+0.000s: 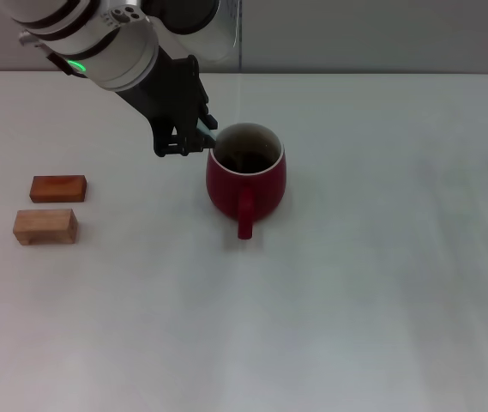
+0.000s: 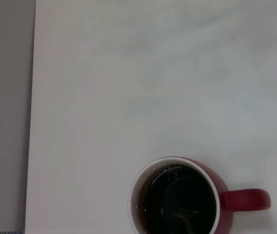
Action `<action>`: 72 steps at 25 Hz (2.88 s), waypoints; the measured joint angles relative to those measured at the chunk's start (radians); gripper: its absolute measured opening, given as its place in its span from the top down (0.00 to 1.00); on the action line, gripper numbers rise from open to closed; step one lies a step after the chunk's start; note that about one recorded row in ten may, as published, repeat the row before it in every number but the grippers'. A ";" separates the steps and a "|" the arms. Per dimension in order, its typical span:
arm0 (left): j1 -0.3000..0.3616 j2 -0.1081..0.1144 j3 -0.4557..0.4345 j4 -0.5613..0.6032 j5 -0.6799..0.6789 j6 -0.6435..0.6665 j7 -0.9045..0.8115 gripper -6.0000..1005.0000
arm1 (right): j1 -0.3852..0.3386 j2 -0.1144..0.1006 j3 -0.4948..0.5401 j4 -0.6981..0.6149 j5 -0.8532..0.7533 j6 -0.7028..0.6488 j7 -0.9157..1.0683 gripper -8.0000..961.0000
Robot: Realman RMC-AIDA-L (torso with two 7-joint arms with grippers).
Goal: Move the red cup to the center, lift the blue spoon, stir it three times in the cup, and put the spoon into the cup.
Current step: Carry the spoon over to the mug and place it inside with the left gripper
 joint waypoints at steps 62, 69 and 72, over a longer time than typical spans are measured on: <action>-0.185 0.000 0.106 -0.265 0.089 -0.153 -0.075 0.82 | -0.020 -0.003 -0.001 0.001 -0.027 -0.001 0.000 0.99; -0.177 0.002 0.095 -0.257 0.107 -0.099 -0.082 0.83 | -0.018 -0.003 -0.001 0.001 -0.028 -0.002 0.000 0.99; -0.166 0.002 0.095 -0.231 0.107 -0.056 -0.083 0.83 | -0.017 -0.003 -0.001 0.001 -0.028 -0.003 0.000 0.99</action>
